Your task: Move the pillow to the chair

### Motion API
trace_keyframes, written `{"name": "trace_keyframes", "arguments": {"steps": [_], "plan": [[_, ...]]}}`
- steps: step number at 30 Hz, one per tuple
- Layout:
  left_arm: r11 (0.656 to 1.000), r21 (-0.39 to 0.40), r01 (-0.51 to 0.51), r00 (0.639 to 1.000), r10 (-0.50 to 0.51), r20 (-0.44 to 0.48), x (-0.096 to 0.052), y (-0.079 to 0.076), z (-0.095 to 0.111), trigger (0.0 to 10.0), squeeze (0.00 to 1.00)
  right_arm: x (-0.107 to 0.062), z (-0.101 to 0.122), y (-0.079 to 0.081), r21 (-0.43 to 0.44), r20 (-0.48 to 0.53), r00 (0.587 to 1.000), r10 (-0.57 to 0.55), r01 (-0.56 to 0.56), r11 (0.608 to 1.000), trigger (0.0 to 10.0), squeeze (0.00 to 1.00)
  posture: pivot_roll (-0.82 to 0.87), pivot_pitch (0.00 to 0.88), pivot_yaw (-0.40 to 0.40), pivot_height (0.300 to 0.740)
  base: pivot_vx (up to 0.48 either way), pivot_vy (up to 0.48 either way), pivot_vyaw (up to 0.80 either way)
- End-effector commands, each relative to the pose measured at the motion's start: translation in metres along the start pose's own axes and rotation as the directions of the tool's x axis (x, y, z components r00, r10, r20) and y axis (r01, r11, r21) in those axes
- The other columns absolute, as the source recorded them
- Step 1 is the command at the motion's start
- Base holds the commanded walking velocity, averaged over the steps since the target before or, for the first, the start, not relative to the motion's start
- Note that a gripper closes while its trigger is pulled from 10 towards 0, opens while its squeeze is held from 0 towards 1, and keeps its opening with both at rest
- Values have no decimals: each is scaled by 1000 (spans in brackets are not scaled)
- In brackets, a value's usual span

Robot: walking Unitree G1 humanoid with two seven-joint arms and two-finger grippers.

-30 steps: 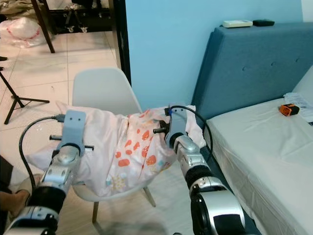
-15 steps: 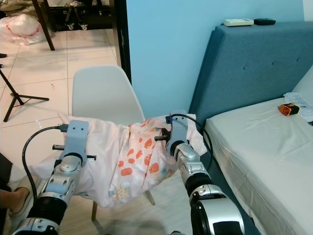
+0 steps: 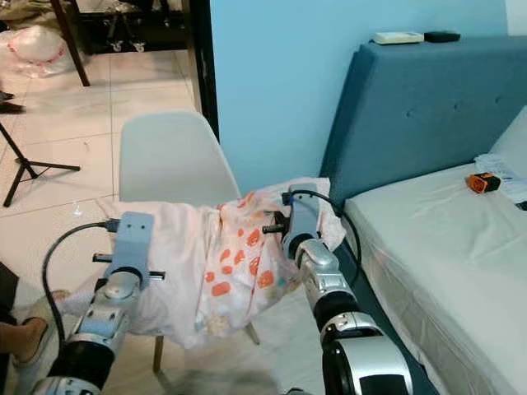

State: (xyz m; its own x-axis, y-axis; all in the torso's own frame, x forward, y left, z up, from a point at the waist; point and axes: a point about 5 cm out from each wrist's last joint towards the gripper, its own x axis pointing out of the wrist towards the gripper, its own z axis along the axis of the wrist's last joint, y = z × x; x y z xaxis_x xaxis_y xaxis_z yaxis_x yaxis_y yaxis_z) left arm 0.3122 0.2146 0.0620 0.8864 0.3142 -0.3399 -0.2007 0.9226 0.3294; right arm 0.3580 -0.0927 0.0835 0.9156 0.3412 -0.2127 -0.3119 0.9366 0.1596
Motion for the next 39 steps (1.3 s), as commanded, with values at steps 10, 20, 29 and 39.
{"name": "trace_keyframes", "arguments": {"steps": [10,20,29,39], "plan": [[981,-106,-165,942,188,279,17,49,78,10000,1000,21,76,28,9,240,965,109,-114,993,10000,1000,60,4,-92,712,0,0,0],[973,-7,-230,959,228,168,0,58,29,10000,886,7,37,-8,-135,83,996,-38,49,990,10000,0,60,0,-80,712,0,0,0],[998,-52,-37,999,39,25,-12,22,-15,10000,0,-13,19,-38,-126,49,995,-88,94,988,10000,0,47,0,-63,712,0,0,0],[892,131,433,899,-415,-143,-29,-83,-43,10000,0,-23,-47,-41,-263,-346,919,-189,99,960,10000,0,41,0,-61,712,0,0,0]]}}
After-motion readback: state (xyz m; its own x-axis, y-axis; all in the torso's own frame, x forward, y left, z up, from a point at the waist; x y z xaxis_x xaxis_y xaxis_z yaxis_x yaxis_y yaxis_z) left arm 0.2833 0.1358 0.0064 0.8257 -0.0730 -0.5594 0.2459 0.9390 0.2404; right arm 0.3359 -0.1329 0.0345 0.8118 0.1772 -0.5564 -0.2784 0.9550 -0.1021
